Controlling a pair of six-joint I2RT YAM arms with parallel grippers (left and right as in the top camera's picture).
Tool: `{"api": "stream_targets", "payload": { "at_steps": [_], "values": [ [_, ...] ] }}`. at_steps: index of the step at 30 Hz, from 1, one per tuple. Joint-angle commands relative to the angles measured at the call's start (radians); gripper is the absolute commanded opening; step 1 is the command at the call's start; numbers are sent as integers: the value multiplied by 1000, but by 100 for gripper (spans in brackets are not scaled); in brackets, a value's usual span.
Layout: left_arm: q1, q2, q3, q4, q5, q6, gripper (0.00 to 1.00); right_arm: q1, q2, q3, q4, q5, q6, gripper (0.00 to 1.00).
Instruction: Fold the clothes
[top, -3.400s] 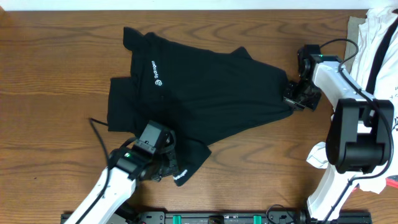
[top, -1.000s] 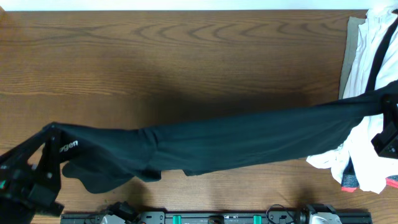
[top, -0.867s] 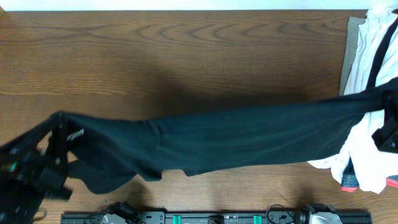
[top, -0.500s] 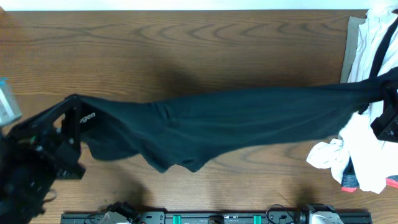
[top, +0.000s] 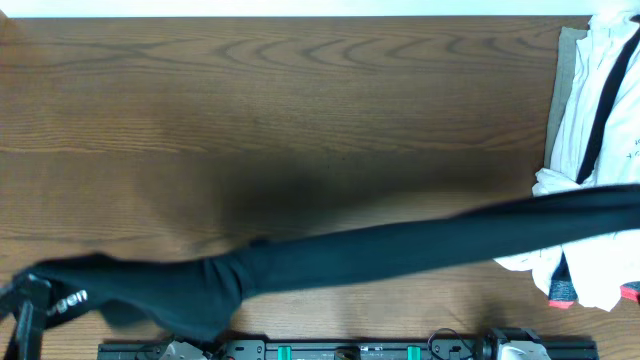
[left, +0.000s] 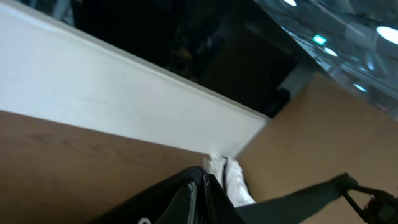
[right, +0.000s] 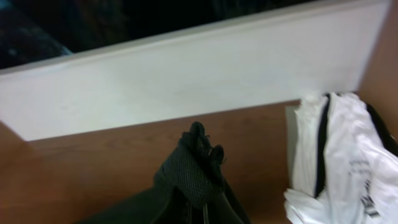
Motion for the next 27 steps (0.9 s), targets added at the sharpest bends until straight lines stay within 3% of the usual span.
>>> {"api": "stream_targets", "payload": {
  "at_steps": [1,9,18,23,27],
  "values": [
    [-2,10,13,-10,74,-27,6,-7,-8,20,-2,-89,-10,1],
    [-2,44,-26,-19,-66,-19,6,-7,58,10,-2,-126,21,1],
    [-2,306,-143,64,-157,68,6,-7,393,10,89,-130,20,1],
    [107,546,-143,262,-192,115,6,-13,623,10,293,-192,20,1],
    [299,727,-143,546,-7,139,6,-40,769,10,555,-246,45,1]
  ]
}}
